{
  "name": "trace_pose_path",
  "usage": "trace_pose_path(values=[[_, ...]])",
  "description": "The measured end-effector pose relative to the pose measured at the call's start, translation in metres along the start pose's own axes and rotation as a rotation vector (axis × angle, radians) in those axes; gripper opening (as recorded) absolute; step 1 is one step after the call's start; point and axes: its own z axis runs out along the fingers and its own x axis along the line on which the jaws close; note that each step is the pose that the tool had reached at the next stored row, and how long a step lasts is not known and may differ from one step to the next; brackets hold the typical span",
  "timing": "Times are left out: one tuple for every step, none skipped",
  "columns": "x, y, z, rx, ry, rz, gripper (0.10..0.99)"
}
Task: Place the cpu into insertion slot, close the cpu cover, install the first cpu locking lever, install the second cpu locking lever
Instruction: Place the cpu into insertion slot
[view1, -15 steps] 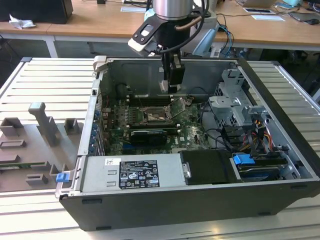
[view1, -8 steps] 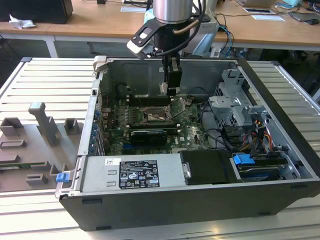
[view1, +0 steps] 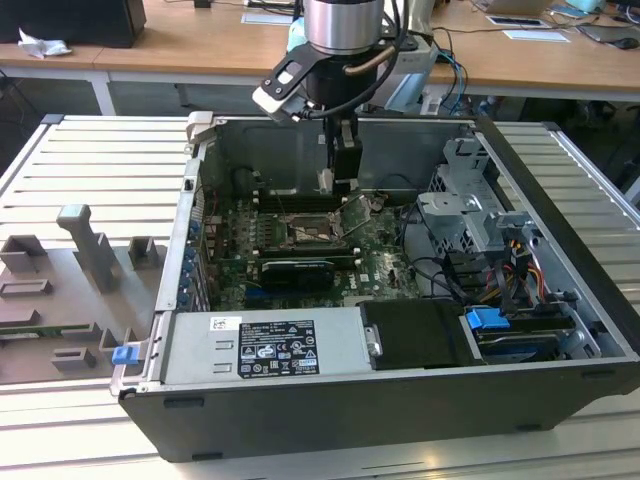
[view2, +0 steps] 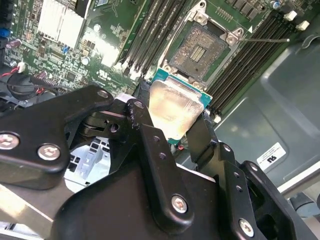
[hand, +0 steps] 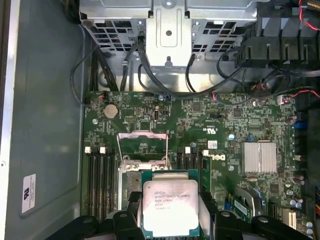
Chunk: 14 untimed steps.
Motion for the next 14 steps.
trace_pose_path(values=[[0.0,-0.0002,0.0014,0.0,0.0001,0.0,0.537],[0.0,-0.0003,0.0029,0.001,0.0001,0.0,0.537],[-0.0001,-0.0005,0.0043,0.001,0.0001,0.0,0.537],[-0.0001,-0.0007,0.0068,0.001,0.0,0.0,0.537],[-0.0001,-0.0009,0.0087,0.001,-0.0002,0.0,0.537],[-0.0001,-0.001,0.0102,0.001,-0.0014,0.0,0.537],[-0.0001,-0.0012,0.0125,0.001,-0.0026,0.0,0.537],[-0.0001,-0.0014,0.0143,0.002,-0.0027,0.0,0.537],[-0.0002,-0.002,0.0169,0.003,-0.0027,0.0,0.537],[-0.0002,-0.0024,0.0192,0.004,-0.0027,0.0,0.537],[-0.0002,-0.003,0.0208,0.005,-0.0027,0.0,0.537],[-0.0003,-0.0046,0.022,0.005,-0.0028,0.0,0.537],[-0.0003,-0.0071,0.0221,0.005,-0.0028,0.0,0.537],[-0.0003,-0.0095,0.0222,0.005,-0.0028,0.0,0.537]])
